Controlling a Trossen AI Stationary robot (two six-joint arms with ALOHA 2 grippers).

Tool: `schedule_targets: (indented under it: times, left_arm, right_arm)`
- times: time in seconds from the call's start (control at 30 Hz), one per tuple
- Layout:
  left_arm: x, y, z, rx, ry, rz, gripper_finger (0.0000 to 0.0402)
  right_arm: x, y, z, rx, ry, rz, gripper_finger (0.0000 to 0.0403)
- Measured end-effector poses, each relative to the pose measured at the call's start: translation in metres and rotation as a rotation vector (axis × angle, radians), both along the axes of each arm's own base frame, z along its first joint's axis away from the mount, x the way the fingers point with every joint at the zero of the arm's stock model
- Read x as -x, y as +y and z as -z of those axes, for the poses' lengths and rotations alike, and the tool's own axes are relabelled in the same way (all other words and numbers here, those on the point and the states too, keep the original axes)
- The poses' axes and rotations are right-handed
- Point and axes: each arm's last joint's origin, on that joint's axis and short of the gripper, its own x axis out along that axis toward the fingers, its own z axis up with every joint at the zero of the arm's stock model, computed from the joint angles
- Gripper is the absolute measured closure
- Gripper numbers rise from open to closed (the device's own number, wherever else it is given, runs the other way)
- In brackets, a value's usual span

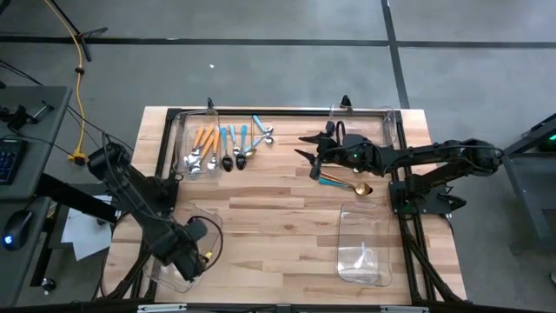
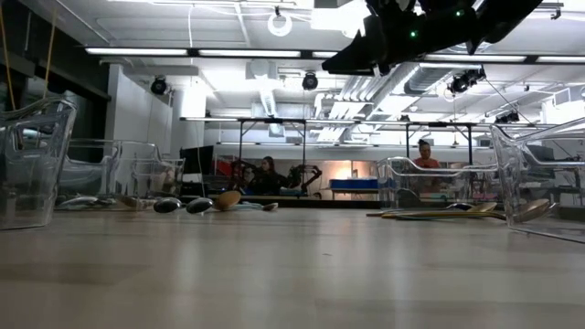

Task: Sort silverware by color (type)
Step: Put the light blue spoon into the bottom left transparent bin

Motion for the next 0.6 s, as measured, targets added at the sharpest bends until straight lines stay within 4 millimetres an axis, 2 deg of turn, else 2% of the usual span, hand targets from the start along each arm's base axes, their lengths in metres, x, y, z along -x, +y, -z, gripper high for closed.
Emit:
schedule_targets:
  times: [0.23, 0.43, 0.6]
  left_arm:
    - [0.003, 0.008, 0.034, 0.003, 0.017, -0.048, 0.0382]
    - [0.004, 0.018, 0.048, -0.007, 0.028, -0.075, 0.0381]
    - [0.001, 0.021, 0.063, 0.050, 0.012, -0.096, 0.0382]
  right_arm:
    - [0.000, 0.000, 0.000, 0.000, 0.000, 0.000, 0.0237]
    - [0.000, 0.000, 0.000, 0.000, 0.000, 0.000, 0.0237]
    - [0.000, 0.000, 0.000, -0.010, -0.003, 0.002, 0.0237]
